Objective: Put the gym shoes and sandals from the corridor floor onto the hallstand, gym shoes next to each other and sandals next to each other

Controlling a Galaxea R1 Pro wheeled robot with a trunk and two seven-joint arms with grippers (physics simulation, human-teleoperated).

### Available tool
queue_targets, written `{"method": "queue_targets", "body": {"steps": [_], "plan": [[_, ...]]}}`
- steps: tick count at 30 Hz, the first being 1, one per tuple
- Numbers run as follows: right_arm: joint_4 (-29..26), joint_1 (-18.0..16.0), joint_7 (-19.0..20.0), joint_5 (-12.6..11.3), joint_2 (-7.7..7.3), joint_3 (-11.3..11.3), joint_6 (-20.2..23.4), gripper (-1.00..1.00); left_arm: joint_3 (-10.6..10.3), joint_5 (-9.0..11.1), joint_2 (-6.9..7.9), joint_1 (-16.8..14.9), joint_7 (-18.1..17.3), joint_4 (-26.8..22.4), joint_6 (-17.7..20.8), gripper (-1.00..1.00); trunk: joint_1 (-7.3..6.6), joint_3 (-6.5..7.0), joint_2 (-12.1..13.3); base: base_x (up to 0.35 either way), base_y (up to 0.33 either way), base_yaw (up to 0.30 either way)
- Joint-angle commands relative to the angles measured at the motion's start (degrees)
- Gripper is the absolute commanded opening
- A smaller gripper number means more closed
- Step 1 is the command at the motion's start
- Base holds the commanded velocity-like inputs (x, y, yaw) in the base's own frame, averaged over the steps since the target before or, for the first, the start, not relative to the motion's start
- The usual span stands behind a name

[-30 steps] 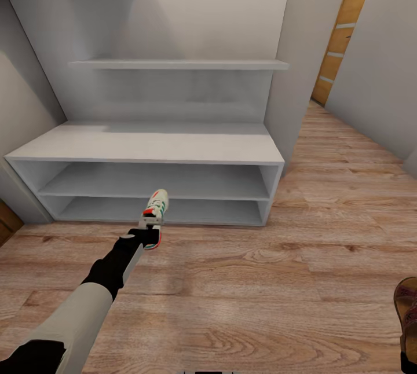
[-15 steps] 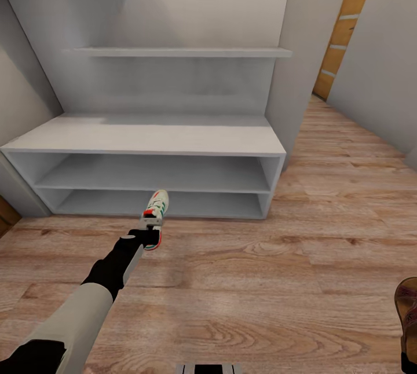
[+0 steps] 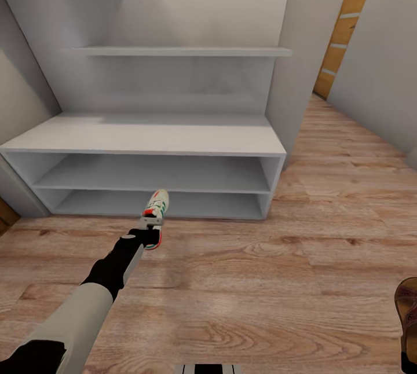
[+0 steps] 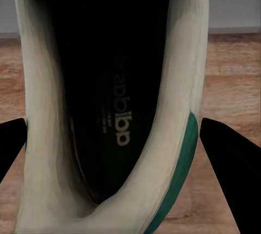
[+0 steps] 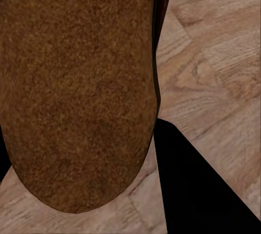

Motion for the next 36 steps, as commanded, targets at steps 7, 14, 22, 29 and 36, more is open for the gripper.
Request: {"method": "queue_targets", "body": {"steps": [7,14,22,29,36], "plan": [[0.04,-0.08,0.43,0.36,0.03,-0.38,-0.2,-1.0,-0.28,0.08,0.0,-0.04,0.37,-0.1,0.31,-1.0,0.0,-0.04,-0.02,0.211,-0.142,0.0],[0.04,-0.08,0.43,0.36,0.03,-0.38,-0.2,-1.0,-0.26,0.08,-0.02,-0.05,0.39,-0.1,0.31,-1.0,0.0,-0.04,-0.02,0.257,-0.168,0.0],[0.04,-0.08,0.43,0.36,0.03,-0.38,-0.2,-1.0,-0.22,0.08,0.02,-0.04,0.39,-0.15,0.31,-1.0,0.0,-0.04,-0.02,0.318,-0.062,0.0],[0.04,-0.08,0.43,0.36,0.03,-0.38,-0.2,-1.0,-0.22,0.08,0.02,-0.04,0.39,-0.14,0.31,-1.0,0.0,-0.04,-0.02,0.336,-0.002,0.0],[0.04,-0.08,0.43,0.36,0.03,-0.38,-0.2,-1.0,-0.27,0.08,0.03,-0.02,0.39,-0.11,0.31,-1.0,0.0,-0.04,-0.02,0.336,0.0,0.0]]}}
